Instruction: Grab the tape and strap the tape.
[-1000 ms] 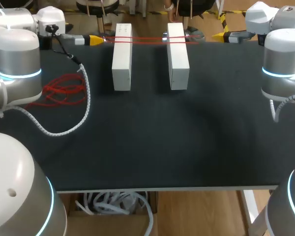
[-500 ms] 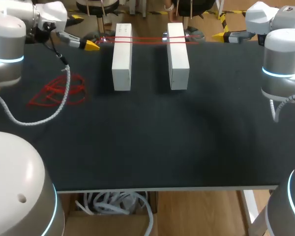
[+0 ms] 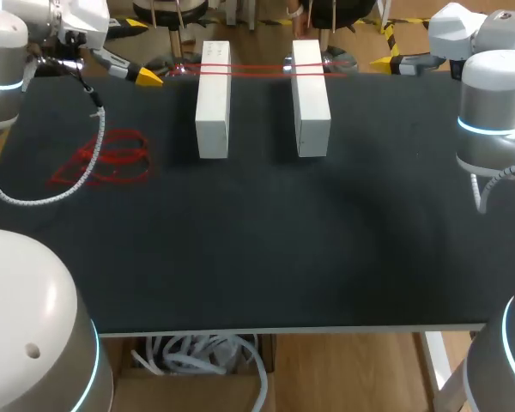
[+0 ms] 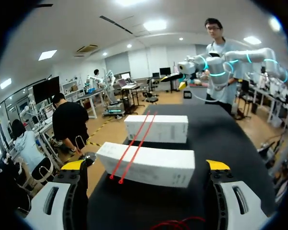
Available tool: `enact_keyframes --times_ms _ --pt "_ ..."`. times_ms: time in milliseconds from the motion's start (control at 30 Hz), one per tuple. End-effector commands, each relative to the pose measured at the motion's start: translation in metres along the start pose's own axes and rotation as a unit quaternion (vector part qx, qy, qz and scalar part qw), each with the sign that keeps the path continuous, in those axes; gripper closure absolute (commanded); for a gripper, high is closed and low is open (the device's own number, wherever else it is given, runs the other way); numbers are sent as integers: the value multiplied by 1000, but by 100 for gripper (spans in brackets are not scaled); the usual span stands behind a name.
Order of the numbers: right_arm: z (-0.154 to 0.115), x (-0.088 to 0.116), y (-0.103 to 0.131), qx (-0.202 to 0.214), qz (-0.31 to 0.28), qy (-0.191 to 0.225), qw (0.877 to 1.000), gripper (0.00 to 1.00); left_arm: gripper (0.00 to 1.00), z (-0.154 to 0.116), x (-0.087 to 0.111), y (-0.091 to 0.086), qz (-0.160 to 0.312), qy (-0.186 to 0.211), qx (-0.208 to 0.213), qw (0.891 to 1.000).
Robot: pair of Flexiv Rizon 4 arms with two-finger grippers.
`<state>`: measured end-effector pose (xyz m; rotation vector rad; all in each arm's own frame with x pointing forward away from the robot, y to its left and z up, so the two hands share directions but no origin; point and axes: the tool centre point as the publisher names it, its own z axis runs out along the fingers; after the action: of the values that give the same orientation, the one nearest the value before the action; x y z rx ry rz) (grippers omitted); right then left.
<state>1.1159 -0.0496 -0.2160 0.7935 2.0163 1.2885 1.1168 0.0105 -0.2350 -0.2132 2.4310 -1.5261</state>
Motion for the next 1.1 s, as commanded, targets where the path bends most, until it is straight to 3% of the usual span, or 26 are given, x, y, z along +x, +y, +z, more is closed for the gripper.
enact_keyframes --times_ms 33,367,433,467,500,700,1100 --pt "-1 0 0 -1 0 0 1000 0 0 8 -9 18 6 9 19 1000" --pt "-1 0 0 -1 0 0 1000 0 0 15 -26 44 4 42 43 998" --pt "-1 0 0 -1 0 0 1000 0 16 17 -30 47 5 46 45 998" --pt "-1 0 0 -1 0 0 1000 0 51 18 -33 49 6 50 49 998" --pt "-1 0 0 -1 0 0 1000 0 56 20 -35 51 7 56 54 997" --pt "-1 0 0 -1 0 0 1000 0 54 29 -43 59 8 76 64 995" --pt "-1 0 0 -1 0 0 1000 0 60 45 -56 71 10 92 80 993"
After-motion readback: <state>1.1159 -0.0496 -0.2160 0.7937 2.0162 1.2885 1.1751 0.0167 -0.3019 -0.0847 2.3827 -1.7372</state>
